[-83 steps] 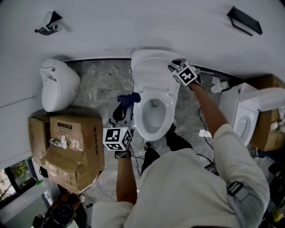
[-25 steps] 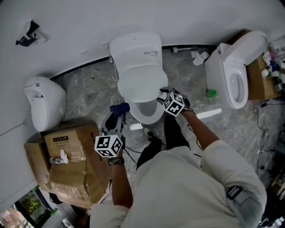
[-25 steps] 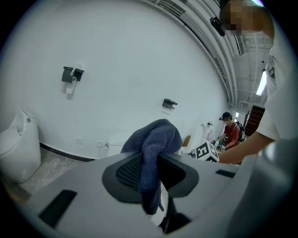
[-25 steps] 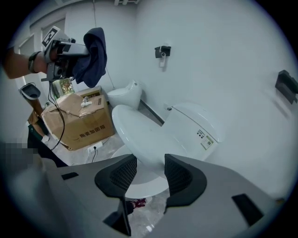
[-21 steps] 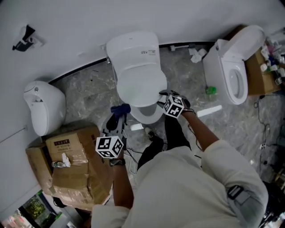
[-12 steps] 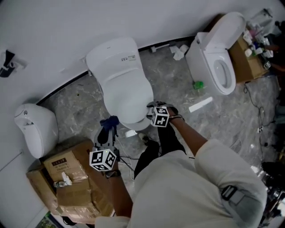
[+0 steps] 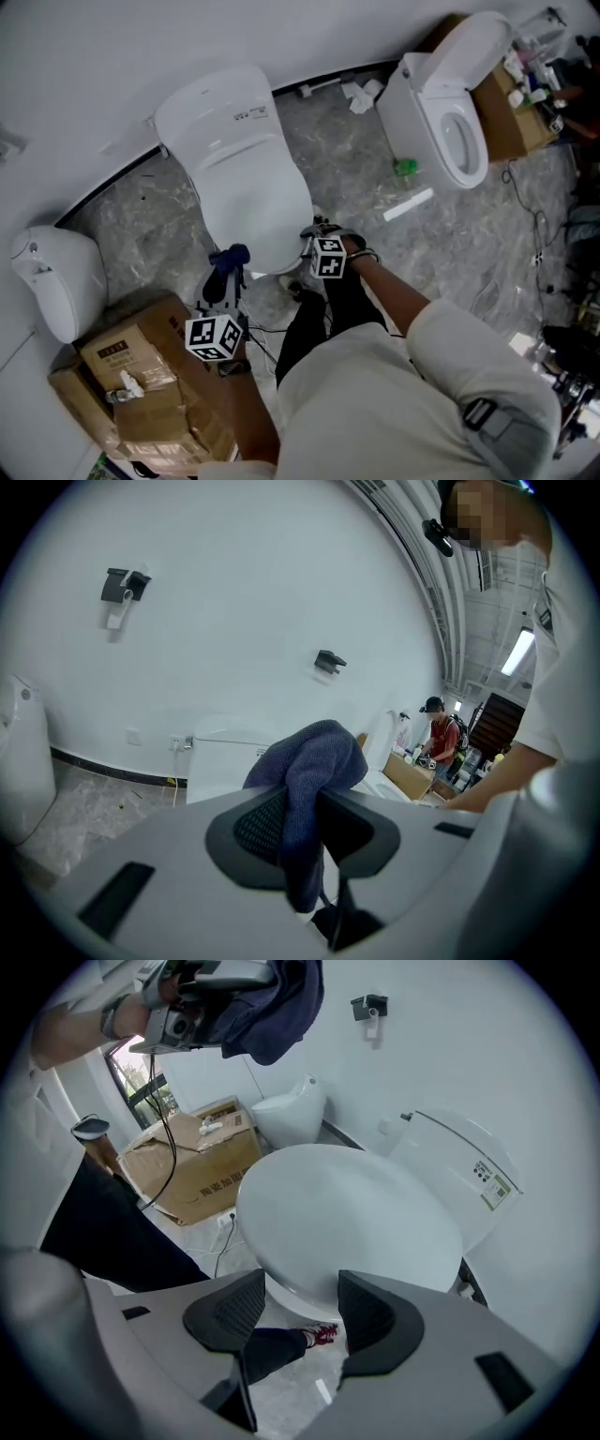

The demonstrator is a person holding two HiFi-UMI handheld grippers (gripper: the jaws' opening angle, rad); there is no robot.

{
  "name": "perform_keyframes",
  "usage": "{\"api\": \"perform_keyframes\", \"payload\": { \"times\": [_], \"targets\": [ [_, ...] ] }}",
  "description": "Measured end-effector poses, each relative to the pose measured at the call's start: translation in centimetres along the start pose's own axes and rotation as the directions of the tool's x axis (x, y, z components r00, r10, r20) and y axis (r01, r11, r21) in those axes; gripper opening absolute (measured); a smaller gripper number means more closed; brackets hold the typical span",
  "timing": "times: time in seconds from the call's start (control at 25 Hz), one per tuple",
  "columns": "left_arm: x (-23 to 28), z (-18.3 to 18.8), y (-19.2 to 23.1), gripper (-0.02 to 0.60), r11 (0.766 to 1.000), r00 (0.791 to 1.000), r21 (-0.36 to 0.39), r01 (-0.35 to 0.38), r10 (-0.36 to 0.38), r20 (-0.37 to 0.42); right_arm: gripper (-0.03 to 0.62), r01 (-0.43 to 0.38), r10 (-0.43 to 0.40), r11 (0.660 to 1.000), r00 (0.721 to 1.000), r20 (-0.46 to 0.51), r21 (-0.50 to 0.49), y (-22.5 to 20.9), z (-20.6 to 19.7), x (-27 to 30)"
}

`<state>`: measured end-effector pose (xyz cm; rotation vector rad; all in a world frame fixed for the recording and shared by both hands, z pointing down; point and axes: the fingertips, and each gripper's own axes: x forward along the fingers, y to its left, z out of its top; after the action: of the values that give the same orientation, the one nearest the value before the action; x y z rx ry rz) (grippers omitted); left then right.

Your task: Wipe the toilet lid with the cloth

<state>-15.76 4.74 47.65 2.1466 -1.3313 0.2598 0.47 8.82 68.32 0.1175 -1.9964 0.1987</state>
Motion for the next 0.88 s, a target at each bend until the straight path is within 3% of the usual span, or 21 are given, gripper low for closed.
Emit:
{"api": "perform_keyframes", "payload": {
  "times": [0.36, 0.6, 0.88],
  "targets": [
    [3.6, -0.8, 0.3, 0.083, 1.0, 1.0, -0.024, 0.006, -0.006, -0.016, 0.256, -0.079, 0.081, 0.995, 0.996, -0.035, 0.061, 1.2, -2.1, 2.5],
    [5.7, -2.3, 1.3, 0.083, 0.999, 0.999, -0.047, 0.004, -0.006, -0.045, 0.253, -0.124, 0.129, 0.975, 0.992, -0.017, 0.186, 1.6, -3.4, 4.9],
    [7.8, -4.5, 3.5, 0.083, 0.998, 0.995, -0.067, -0.019, 0.013, -0.096, 0.241, -0.146, 0.163, 0.973, 0.983, -0.087, 0.178, 2.4, -5.1, 7.4]
  ]
}}
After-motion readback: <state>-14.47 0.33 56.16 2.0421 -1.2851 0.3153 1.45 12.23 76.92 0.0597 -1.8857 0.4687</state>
